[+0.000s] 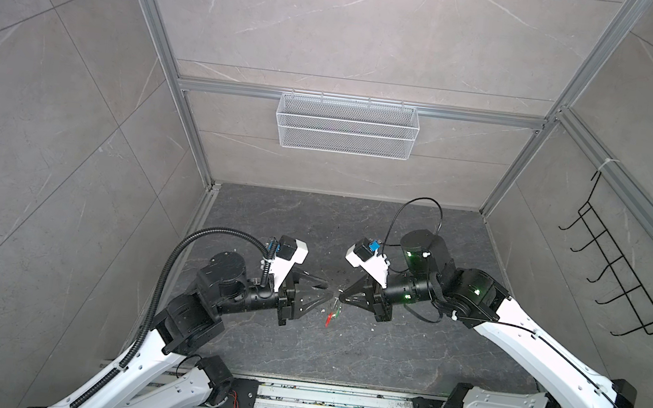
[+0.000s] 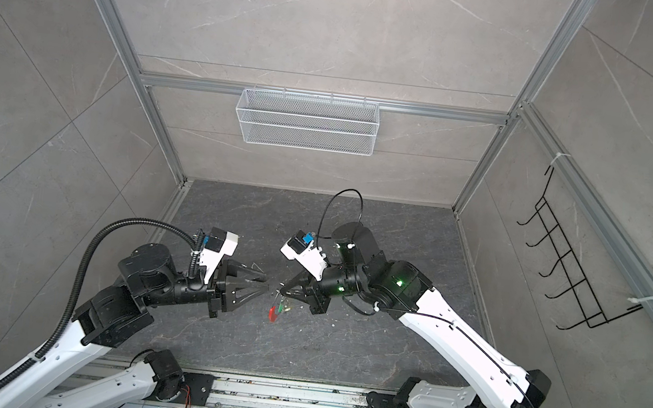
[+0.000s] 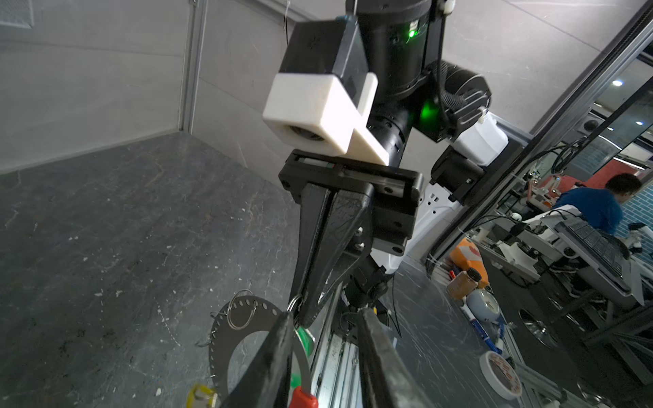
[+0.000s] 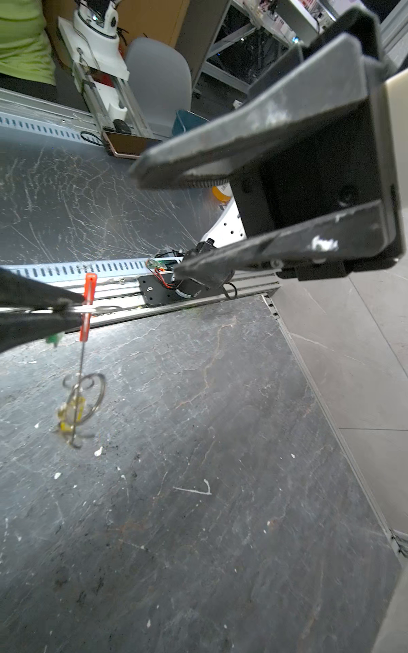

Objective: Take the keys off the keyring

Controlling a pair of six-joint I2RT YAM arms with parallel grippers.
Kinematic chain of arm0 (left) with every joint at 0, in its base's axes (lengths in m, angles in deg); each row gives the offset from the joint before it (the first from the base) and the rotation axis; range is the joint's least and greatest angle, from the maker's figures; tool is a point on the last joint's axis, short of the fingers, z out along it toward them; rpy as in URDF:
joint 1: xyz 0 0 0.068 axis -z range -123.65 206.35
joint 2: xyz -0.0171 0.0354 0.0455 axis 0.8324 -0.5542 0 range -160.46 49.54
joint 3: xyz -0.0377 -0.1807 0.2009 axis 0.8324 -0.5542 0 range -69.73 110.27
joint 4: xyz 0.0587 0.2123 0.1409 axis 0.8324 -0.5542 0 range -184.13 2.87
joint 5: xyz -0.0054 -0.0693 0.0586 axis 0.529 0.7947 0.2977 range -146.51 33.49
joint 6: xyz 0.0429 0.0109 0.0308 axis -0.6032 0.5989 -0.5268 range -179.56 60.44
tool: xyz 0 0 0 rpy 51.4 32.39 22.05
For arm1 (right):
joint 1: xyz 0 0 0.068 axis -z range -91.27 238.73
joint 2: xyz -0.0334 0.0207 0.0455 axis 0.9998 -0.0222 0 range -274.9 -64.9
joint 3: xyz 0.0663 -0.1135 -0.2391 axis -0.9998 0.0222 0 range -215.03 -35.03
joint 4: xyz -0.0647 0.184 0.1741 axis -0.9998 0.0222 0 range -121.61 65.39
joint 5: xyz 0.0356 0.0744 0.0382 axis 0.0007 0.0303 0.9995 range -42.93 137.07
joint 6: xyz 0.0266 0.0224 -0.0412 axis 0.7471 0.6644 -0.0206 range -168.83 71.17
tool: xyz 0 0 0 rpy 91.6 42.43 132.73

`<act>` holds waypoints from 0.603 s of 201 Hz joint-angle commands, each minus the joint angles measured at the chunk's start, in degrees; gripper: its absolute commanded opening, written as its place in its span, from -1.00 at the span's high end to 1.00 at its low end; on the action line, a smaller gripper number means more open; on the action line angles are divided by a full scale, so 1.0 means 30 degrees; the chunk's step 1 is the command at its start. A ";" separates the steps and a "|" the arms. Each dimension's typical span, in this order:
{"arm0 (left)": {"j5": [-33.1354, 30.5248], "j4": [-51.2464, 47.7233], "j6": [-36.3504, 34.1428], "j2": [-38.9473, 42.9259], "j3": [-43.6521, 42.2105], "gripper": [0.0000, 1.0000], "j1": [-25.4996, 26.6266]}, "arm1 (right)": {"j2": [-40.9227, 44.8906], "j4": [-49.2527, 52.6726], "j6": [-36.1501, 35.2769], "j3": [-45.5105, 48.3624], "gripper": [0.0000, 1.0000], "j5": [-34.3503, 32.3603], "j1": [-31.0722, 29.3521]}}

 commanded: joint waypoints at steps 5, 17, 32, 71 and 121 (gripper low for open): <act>0.1386 -0.2073 -0.0729 -0.0721 0.1160 0.29 -0.0006 | -0.0289 0.1595 -0.1091 -0.1248 1.00 0.0809 0.0034; 0.1610 -0.2500 -0.0897 -0.1076 0.1487 0.29 0.0001 | -0.0462 0.1861 -0.1203 -0.1570 1.00 0.1035 0.0028; 0.1811 -0.2862 -0.0987 -0.1469 0.1748 0.30 -0.0014 | -0.0632 0.2206 -0.1297 -0.1896 1.00 0.1166 0.0031; 0.2113 -0.2937 -0.1167 -0.1684 0.1903 0.48 -0.0014 | -0.0993 0.2585 -0.1464 -0.2261 1.00 0.1224 0.0006; 0.2668 -0.2923 -0.1223 -0.2200 0.2131 0.53 -0.0003 | -0.1518 0.3296 -0.1770 -0.2758 1.00 0.1173 -0.0011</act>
